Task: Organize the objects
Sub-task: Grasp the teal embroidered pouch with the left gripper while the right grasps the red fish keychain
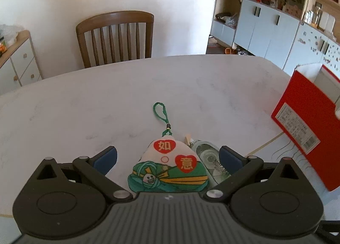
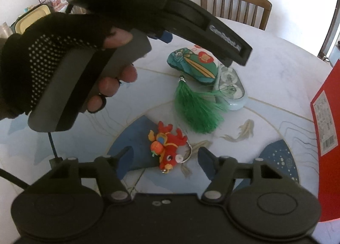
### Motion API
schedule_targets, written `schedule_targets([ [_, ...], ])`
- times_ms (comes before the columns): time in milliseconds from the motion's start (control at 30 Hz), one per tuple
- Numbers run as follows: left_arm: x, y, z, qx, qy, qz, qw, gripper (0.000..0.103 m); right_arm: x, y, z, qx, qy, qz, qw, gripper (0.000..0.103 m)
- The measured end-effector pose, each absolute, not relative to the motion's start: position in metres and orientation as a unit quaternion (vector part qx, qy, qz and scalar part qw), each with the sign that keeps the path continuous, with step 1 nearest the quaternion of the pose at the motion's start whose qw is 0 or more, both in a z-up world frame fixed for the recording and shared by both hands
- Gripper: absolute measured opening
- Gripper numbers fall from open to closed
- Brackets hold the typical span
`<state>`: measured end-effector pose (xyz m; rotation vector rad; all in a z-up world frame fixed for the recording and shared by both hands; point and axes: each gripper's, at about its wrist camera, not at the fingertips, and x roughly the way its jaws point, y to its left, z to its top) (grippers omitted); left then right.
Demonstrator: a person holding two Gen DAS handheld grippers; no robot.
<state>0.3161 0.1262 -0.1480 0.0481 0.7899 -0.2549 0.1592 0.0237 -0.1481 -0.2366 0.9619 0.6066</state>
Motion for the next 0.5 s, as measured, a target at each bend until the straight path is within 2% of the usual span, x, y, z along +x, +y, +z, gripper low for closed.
schedule_targets([
  [167,0.321,0.132,-0.152,0.011,0.387,-0.116,0.915,0.101,0.156,0.027,-0.15,-0.123,0.448,0.284,0.839,0.059],
  [300,0.322,0.134,-0.154,0.01,0.393,-0.118,0.912,0.085,0.155,0.029,-0.15,-0.133,0.442,0.282,0.841,0.053],
  [367,0.321,0.136,-0.156,0.007,0.394,-0.119,0.911,0.084,0.154,0.03,-0.15,-0.137,0.44,0.28,0.842,0.05],
  [433,0.32,0.138,-0.156,0.0,0.395,-0.124,0.91,0.067,0.154,0.03,-0.149,-0.14,0.438,0.277,0.844,0.046],
  [500,0.32,0.139,-0.157,-0.003,0.397,-0.125,0.909,0.065,0.154,0.03,-0.149,-0.14,0.438,0.275,0.844,0.043],
])
